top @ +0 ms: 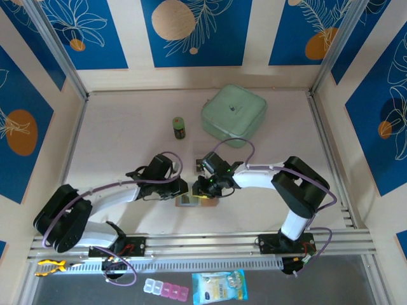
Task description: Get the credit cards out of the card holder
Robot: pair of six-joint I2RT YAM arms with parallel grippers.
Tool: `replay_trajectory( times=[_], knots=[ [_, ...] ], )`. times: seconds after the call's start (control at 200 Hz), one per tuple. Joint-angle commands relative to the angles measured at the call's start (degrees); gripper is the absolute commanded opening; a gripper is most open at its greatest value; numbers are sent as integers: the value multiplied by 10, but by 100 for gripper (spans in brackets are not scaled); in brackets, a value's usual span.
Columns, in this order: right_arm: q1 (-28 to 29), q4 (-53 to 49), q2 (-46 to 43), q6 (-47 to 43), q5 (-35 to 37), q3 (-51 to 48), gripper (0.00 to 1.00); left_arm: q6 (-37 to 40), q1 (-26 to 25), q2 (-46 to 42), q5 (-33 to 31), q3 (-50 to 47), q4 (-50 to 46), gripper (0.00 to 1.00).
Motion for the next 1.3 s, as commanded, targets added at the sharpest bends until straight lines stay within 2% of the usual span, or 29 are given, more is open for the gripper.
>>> replay_trajectory(
  times=[0.0,0.295,0.56,1.09,1.295],
  knots=[
    [-3,0,-13,8,-11,-15,29,-5,-14,17,10,17,7,17],
    [-5,4,-18,5,-17,-14,28,-13,-31,44,10,37,15,16],
    [-10,-29,-71,-2,7,-20,28,-13,-37,44,5,65,-8,15],
    [-71,-69,-159,-43,-2,-49,28,-14,-67,111,-7,144,-34,13],
    [-92,-82,-186,-61,-3,-60,29,-16,-81,134,-13,171,-42,18]
  ],
)
